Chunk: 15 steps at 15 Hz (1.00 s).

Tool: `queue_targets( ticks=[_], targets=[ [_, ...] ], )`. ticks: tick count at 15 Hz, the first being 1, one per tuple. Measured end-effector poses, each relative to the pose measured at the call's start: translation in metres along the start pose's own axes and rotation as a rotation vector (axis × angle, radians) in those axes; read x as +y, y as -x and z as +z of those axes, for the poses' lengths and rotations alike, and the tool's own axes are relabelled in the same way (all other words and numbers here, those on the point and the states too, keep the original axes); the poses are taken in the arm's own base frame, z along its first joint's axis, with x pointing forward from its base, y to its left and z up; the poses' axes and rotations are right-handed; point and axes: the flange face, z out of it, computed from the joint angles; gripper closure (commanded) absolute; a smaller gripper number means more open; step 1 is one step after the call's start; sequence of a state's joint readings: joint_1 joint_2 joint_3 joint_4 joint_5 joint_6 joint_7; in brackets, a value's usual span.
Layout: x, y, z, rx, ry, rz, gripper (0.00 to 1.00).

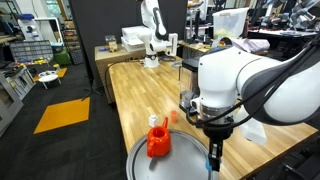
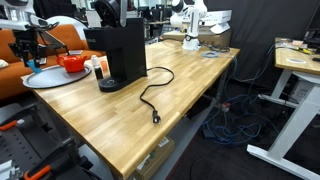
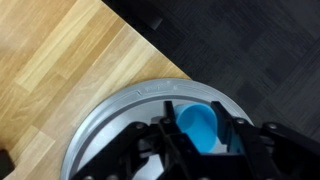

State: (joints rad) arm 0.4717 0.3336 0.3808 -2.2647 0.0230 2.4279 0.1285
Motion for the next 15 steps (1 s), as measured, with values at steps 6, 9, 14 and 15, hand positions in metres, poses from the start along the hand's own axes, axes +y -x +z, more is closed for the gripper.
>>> queue_targets(
  ticks=[6,9,14,15],
  targets=[
    [-0.02,-0.037,0.004,-0.012,0.011,-0.078,0.84],
    [-0.02,-0.054,0.012,-0.039,0.01,-0.106,0.84],
    [-0.016,-0.067,0.031,-0.11,0.005,-0.138,0.84],
    [-0.015,-0.068,0.035,-0.123,0.003,-0.14,0.84]
  ],
)
